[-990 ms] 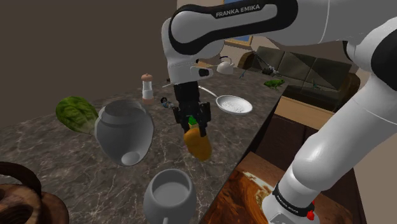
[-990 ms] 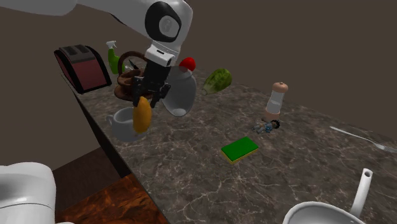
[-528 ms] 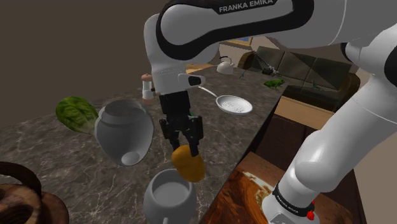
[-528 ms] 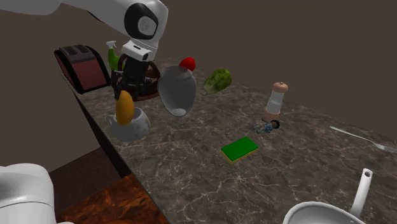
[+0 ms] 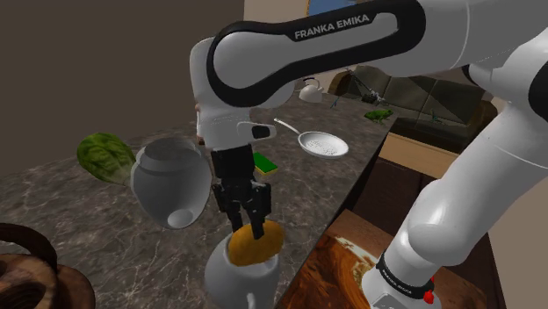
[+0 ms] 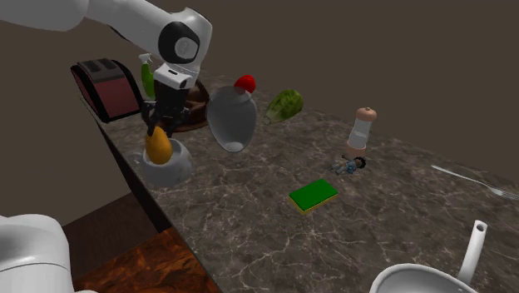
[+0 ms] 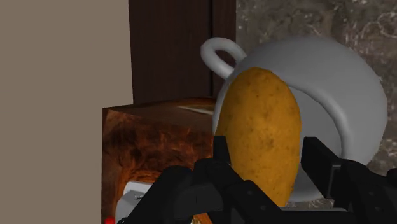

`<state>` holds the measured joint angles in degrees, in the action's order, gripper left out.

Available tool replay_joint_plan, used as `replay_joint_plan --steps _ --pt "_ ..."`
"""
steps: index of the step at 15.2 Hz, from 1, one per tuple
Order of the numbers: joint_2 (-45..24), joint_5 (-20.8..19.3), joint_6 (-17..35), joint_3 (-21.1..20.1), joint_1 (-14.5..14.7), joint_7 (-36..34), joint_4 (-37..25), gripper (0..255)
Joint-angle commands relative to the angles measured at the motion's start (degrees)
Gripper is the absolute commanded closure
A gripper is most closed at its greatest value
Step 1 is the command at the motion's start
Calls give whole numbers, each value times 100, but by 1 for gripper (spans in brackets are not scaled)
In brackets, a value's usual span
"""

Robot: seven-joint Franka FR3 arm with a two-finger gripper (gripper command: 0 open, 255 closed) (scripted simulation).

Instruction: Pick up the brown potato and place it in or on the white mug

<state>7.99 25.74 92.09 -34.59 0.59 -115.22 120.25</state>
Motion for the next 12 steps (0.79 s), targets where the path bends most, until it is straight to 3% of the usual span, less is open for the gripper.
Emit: replay_joint_plan --steps 1,6,12 --pt "-65 -88 146 -21 -6 27 141 255" --pt "-236 -117 580 -171 -81 103 422 255" --pt "-225 -103 573 -305 -221 115 421 255"
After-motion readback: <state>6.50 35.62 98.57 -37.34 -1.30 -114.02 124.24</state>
